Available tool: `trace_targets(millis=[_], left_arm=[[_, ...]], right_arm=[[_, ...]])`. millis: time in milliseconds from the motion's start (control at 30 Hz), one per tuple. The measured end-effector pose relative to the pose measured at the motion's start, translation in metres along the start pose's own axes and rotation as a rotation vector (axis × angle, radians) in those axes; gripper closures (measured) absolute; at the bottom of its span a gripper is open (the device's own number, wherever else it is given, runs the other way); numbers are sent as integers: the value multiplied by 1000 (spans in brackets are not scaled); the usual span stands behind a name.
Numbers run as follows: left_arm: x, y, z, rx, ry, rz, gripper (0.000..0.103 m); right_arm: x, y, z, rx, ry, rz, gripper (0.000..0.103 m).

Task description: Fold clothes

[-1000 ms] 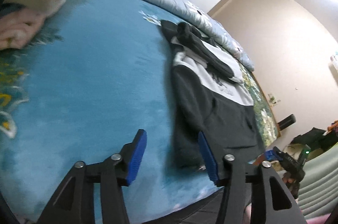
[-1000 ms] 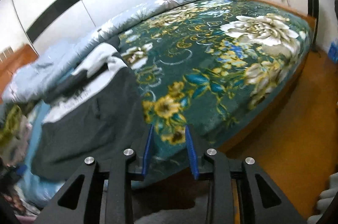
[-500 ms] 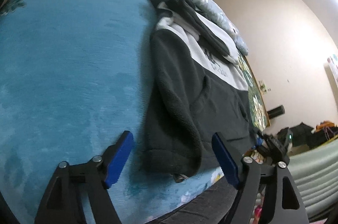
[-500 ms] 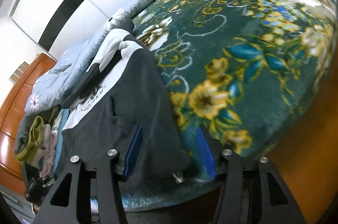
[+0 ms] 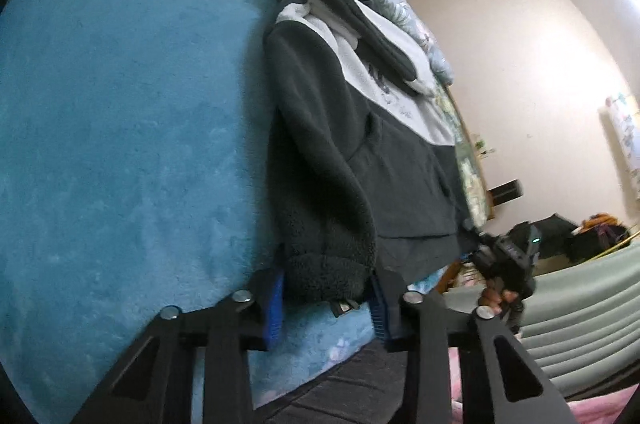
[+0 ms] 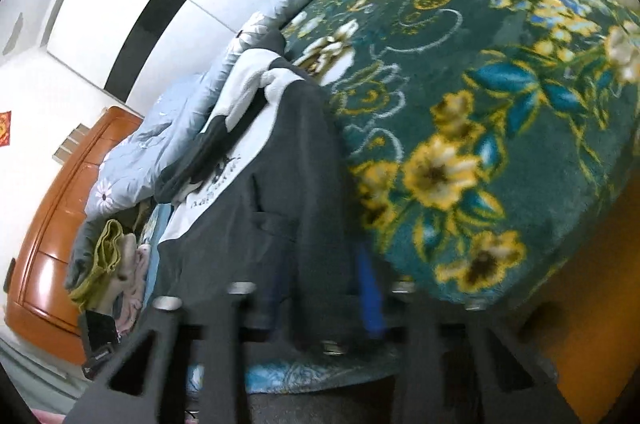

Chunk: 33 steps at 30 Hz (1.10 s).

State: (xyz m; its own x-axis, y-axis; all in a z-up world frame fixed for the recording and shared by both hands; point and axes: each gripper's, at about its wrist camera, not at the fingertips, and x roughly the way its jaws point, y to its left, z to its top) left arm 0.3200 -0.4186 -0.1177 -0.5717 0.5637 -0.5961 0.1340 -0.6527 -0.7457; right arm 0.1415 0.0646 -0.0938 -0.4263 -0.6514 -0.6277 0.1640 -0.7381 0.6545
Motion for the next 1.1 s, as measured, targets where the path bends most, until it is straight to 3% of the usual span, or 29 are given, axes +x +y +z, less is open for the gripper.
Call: trace_targets(millis=[133, 400, 667, 933, 1100], left_arm=[[-9, -2, 6, -8, -29, -75, 76], [-25, -9, 37, -52, -114, -275, 78], [-27, -17, 87, -51, -177, -375, 78], [-25, -23, 156, -43, -245, -396, 79], [-18, -24, 214, -57, -295, -364, 79]], right_arm=[[-7, 2, 2, -5, 5, 39, 90], [-24, 7, 34, 79, -41, 275, 91], [-15, 23, 80, 157, -64, 392, 92], [13, 59, 146, 149, -64, 409, 92], [38, 83, 199, 123, -56, 385, 92]])
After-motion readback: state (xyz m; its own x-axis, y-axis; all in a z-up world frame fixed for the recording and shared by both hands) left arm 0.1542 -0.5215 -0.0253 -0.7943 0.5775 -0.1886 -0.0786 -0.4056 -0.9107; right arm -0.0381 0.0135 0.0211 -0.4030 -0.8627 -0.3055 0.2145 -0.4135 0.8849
